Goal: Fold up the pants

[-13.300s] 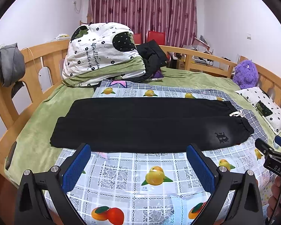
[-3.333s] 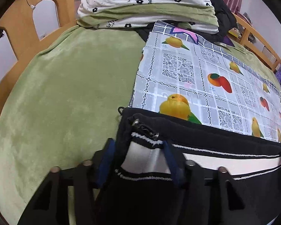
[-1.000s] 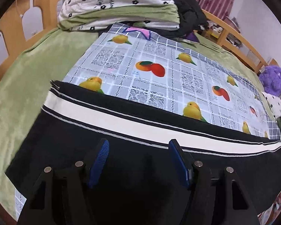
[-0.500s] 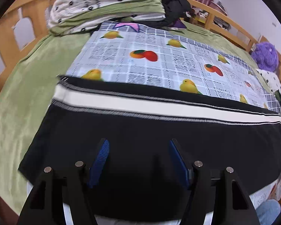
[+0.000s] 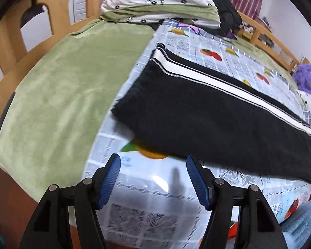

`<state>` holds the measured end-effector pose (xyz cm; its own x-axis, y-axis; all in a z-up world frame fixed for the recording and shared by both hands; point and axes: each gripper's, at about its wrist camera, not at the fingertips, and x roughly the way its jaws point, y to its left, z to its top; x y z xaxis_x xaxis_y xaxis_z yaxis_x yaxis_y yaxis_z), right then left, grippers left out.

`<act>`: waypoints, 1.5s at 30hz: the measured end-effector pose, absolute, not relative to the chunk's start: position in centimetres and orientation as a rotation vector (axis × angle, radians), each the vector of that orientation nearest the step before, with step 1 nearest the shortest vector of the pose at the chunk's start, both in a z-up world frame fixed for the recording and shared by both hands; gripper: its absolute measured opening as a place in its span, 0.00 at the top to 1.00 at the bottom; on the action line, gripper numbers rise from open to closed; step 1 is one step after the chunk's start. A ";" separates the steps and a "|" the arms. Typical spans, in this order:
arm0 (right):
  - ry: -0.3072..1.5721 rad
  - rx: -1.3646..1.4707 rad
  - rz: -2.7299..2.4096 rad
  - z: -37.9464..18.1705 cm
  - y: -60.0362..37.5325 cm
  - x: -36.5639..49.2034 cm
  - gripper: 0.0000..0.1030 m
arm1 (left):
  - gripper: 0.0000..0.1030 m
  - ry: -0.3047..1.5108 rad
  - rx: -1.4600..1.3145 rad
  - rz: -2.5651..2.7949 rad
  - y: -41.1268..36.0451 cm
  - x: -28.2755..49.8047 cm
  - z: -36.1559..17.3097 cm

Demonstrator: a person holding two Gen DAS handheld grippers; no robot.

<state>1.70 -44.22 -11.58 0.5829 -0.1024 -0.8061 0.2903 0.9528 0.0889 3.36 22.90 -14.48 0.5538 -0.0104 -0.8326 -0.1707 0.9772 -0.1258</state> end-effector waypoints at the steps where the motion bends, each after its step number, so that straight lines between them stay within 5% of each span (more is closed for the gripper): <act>1: 0.905 0.211 -0.223 -10.7 -42.9 1.8 0.62 | 0.38 0.972 -0.212 0.097 23.4 3.3 -14.2; 11: 0.800 0.312 -0.044 -5.5 -30.7 7.3 0.57 | 0.38 0.984 -0.342 0.133 26.6 7.1 -15.7; 12: 0.794 0.330 -0.026 -5.6 -29.6 7.8 0.57 | 0.43 0.988 -0.352 0.151 27.0 7.6 -16.2; 13: 0.795 0.340 -0.011 -6.0 -28.5 8.5 0.57 | 0.71 0.986 -0.355 0.161 27.3 8.1 -16.6; 14: 0.800 0.342 -0.002 -6.4 -27.6 9.0 0.57 | 0.89 0.978 -0.364 0.135 27.5 8.5 -16.8; 19: 0.828 0.334 0.025 -9.1 -24.7 10.4 0.57 | 0.87 0.931 -0.444 0.082 28.9 7.9 -16.7; 28: 0.858 0.371 0.015 -11.4 -26.2 9.8 0.57 | 0.49 0.866 -0.244 0.112 27.1 8.0 -12.3; 42: 0.912 0.288 -0.018 -12.5 -25.2 10.7 0.57 | 0.48 0.919 -0.169 0.070 23.2 23.0 -15.3; 43: 0.913 0.280 -0.020 -12.6 -25.0 10.8 0.57 | 0.52 0.932 -0.185 0.051 23.2 23.9 -16.0; 44: 0.915 0.271 -0.022 -12.7 -24.9 10.8 0.57 | 0.76 0.940 -0.160 0.056 23.0 24.3 -16.4; 45: 0.919 0.259 -0.026 -12.7 -24.7 10.9 0.57 | 0.88 0.936 -0.095 0.087 22.6 24.7 -16.5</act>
<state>10.89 -24.74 -12.74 0.6083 0.0878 -0.7889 0.1324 0.9687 0.2099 24.65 22.60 -16.51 0.5901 0.0334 -0.8067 -0.1160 0.9923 -0.0437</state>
